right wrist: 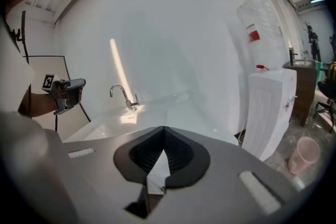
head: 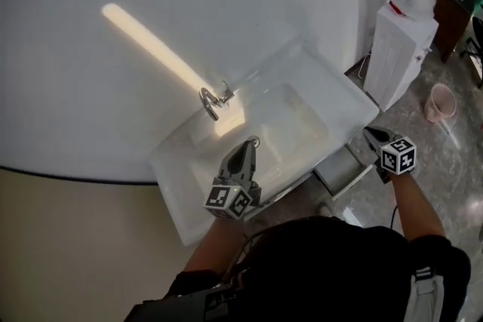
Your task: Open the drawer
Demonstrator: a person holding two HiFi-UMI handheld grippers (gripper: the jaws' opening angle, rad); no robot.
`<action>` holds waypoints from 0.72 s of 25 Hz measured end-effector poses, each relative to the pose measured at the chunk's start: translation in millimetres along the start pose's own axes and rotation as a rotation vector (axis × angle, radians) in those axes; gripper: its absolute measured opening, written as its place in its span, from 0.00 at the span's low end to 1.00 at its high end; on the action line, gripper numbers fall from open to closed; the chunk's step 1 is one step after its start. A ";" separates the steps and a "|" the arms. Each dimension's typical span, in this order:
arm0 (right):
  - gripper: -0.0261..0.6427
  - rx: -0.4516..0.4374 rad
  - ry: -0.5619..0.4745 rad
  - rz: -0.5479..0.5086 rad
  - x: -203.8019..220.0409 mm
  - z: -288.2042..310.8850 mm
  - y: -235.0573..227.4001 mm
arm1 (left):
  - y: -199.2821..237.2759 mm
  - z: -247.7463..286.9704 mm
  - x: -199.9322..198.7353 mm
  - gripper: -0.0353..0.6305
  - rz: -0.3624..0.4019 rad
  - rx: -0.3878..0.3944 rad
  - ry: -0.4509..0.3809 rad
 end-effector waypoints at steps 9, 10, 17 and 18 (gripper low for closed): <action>0.04 -0.127 -0.029 -0.160 -105.5 60.3 85.7 | 97.1 -143.0 -82.6 0.06 0.029 -0.259 -0.228; 0.04 -0.138 -0.038 -0.164 -115.4 66.9 98.9 | 105.3 -159.6 -89.6 0.06 0.030 -0.276 -0.241; 0.04 -0.219 -0.086 -0.208 -174.6 115.9 204.3 | 160.4 -268.8 -116.8 0.06 0.051 -0.335 -0.277; 0.04 -0.230 -0.094 -0.218 -181.2 123.3 221.2 | 168.7 -283.1 -117.5 0.06 0.055 -0.336 -0.280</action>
Point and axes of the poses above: the fingertips, and each gripper's own axes: z forward along the fingers, y to its left, x out of its underside, the point moved 5 cm from there along -z, backward along the fingers, and after that the axes turned 8 degrees about -z, right-handed, at the moved point
